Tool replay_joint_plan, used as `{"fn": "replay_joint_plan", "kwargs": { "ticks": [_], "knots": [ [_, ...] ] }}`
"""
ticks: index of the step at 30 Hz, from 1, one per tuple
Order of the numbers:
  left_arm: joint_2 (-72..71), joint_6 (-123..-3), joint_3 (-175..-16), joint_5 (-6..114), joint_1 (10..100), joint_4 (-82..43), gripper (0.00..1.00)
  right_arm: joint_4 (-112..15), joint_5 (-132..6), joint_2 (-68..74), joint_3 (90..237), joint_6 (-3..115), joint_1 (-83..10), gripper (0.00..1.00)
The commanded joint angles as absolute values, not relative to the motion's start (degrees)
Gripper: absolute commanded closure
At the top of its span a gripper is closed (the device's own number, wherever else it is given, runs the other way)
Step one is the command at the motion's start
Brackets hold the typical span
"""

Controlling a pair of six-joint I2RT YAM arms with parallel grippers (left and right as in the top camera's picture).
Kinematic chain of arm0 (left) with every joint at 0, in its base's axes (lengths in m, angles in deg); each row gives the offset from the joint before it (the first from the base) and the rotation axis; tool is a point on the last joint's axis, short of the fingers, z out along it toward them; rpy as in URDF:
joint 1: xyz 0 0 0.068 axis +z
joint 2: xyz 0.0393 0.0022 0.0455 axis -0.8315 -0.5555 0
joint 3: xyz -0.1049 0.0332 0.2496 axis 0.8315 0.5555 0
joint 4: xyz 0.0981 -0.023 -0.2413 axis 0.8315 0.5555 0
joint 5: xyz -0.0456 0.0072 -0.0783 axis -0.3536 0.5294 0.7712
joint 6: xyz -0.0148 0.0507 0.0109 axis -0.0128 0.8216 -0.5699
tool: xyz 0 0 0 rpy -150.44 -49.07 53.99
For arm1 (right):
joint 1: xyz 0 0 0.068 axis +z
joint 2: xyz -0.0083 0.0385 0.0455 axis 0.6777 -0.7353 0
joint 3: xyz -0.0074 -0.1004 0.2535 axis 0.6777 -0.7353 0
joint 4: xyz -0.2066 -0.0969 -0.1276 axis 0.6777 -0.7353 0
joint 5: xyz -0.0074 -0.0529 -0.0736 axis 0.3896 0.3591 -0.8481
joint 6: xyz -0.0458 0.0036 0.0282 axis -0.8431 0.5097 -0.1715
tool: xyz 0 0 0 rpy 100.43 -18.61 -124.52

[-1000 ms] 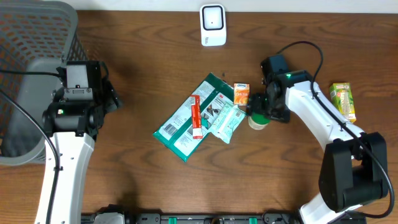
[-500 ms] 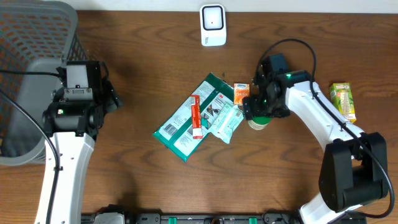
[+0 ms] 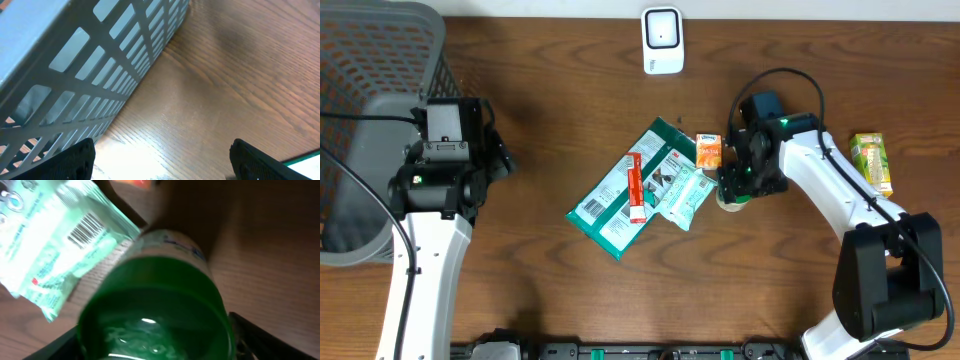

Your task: Scan the item barcode

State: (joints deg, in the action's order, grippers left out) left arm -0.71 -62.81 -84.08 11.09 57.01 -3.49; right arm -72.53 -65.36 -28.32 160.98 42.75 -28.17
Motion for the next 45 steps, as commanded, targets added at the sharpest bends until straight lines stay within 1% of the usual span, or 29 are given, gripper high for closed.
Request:
{"fn": "replay_joint_plan", "kwargs": {
  "ticks": [1,2,3,9,12,14,20,28,32,34,37,45],
  "knots": [
    [-0.51,-62.31,-84.64,10.35,57.32,-3.34,0.13,-73.23,-68.00,-27.73,161.46,42.14,-29.04,0.17],
    [-0.51,-62.31,-84.64,10.35,57.32,-3.34,0.13,-73.21,-67.52,-27.73,161.68,42.14,-29.08,0.11],
    [-0.51,-62.31,-84.64,10.35,57.32,-3.34,0.13,-73.12,-66.47,-27.73,161.84,42.12,-29.08,0.01],
    [-0.51,-62.31,-84.64,10.35,57.32,-3.34,0.14,-71.74,-65.64,-27.73,161.88,42.12,-29.08,0.01],
    [-0.51,-62.29,-84.64,10.35,57.32,-3.34,0.13,-70.17,-65.62,-27.73,161.88,42.14,-29.08,0.01],
    [-0.51,-62.29,-84.64,10.35,57.32,-3.34,0.13,-69.10,-65.42,-27.73,161.88,42.14,-29.06,0.06],
    [-0.51,-62.31,-84.64,10.35,57.32,-3.34,0.13,-67.39,-61.51,-27.76,161.86,42.14,-29.06,0.13],
    [-0.51,-62.31,-84.64,10.35,57.32,-3.34,0.13,-67.72,-62.14,-27.76,161.27,42.12,-27.90,0.13],
    [-0.51,-62.31,-84.64,10.35,57.32,-3.34,0.13,-67.61,-63.63,-27.76,160.61,42.14,-27.73,0.21],
    [-0.51,-62.31,-84.64,10.35,57.32,-3.34,0.13,-67.90,-65.38,-27.76,160.55,42.14,-27.66,0.22],
    [-0.51,-62.31,-84.64,10.35,57.32,-3.34,0.13,-67.68,-67.76,-27.76,160.22,42.14,-27.66,0.19],
    [-0.51,-62.31,-84.64,10.35,57.32,-3.34,0.13,-65.58,-67.83,-27.76,158.14,42.14,-27.55,0.19]
  ]
}}
